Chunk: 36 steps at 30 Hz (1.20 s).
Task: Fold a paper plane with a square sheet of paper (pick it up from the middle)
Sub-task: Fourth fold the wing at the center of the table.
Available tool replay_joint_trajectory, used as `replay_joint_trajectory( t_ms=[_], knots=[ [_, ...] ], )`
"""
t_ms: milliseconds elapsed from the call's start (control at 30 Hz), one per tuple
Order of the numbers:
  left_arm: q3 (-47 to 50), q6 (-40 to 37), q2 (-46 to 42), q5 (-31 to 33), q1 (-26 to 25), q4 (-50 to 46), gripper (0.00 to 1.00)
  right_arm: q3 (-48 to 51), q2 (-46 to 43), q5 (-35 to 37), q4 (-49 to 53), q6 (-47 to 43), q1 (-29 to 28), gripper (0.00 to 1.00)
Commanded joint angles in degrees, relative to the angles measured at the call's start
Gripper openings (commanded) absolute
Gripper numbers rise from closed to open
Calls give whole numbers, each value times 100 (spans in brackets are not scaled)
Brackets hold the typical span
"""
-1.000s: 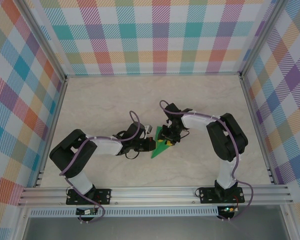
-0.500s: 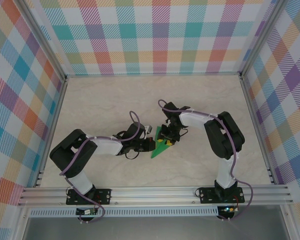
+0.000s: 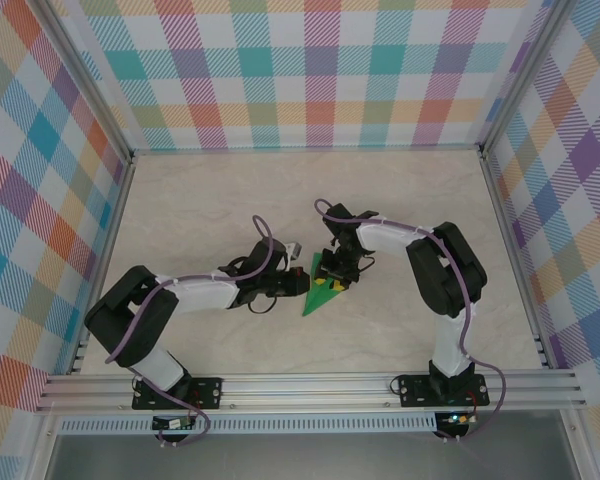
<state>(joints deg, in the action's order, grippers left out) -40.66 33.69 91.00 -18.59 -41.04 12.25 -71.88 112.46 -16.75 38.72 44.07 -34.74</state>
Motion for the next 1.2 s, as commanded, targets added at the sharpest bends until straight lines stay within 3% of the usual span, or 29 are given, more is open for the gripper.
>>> replay_joint_trajectory(
  t_ms=[0,400,1167],
  knots=[
    [-59,137,82,-214,52,153,4,350,710,612,57,-114,-147,42],
    [-25,217,500,-515,46,222,2,286,776,613,110,-84,-155,41],
    [-101,71,734,-101,34,222,0,184,927,634,213,-88,-173,44]
  ],
)
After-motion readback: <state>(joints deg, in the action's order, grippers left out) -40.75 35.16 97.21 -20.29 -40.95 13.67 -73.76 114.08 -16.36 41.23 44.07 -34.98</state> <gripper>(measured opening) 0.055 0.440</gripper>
